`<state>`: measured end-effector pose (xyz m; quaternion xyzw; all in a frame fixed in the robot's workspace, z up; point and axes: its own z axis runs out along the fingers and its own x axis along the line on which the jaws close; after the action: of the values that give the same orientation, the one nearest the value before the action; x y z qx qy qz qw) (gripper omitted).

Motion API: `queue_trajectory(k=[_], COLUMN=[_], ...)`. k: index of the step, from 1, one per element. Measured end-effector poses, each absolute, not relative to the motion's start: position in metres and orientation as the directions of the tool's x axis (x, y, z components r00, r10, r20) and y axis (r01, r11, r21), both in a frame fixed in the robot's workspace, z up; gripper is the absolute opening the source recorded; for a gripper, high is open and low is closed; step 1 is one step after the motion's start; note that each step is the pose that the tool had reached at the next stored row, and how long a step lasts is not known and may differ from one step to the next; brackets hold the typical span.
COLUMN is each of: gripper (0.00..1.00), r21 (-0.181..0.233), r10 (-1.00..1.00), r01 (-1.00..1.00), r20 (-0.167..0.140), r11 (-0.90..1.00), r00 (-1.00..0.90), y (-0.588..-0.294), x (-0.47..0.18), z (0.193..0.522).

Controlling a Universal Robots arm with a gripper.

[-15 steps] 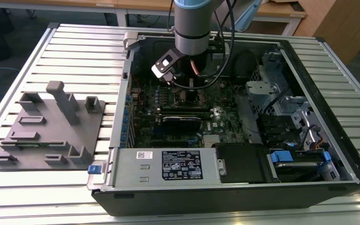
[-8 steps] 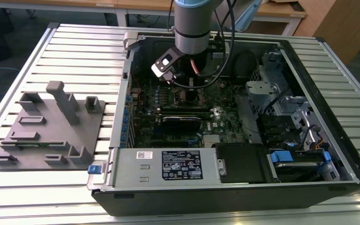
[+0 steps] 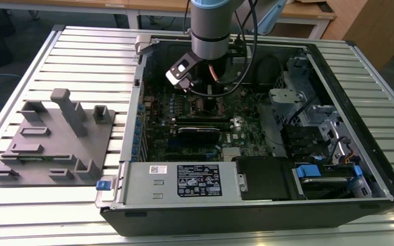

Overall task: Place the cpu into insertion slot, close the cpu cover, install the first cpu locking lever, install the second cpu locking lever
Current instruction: 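Place the cpu into insertion slot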

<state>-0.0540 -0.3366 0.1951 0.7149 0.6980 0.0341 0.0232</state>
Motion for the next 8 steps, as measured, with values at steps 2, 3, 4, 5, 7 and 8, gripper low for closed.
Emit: queue_trajectory(k=[2,3,4,5,7,8], gripper=[0.54,0.54,0.54,0.54,0.54,0.54], r21=[0.081,0.081,0.081,0.081,0.081,0.081], r10=[1.0,1.0,1.0,1.0,1.0,1.0], r01=[0.996,0.996,0.996,0.996,0.996,0.996], r20=[0.017,0.017,0.017,0.017,0.016,0.016], r11=[-0.024,-0.024,-0.024,-0.024,-0.024,-0.024], r00=[0.023,0.023,0.023,0.023,0.023,0.023], y=[-0.3366,-0.3366,-0.3366,-0.3366,-0.3367,-0.3367], x=[-0.054,-0.054,-0.054,-0.054,-0.054,-0.054], z=[0.1949,0.1945,0.1941,0.194,0.194,0.194])
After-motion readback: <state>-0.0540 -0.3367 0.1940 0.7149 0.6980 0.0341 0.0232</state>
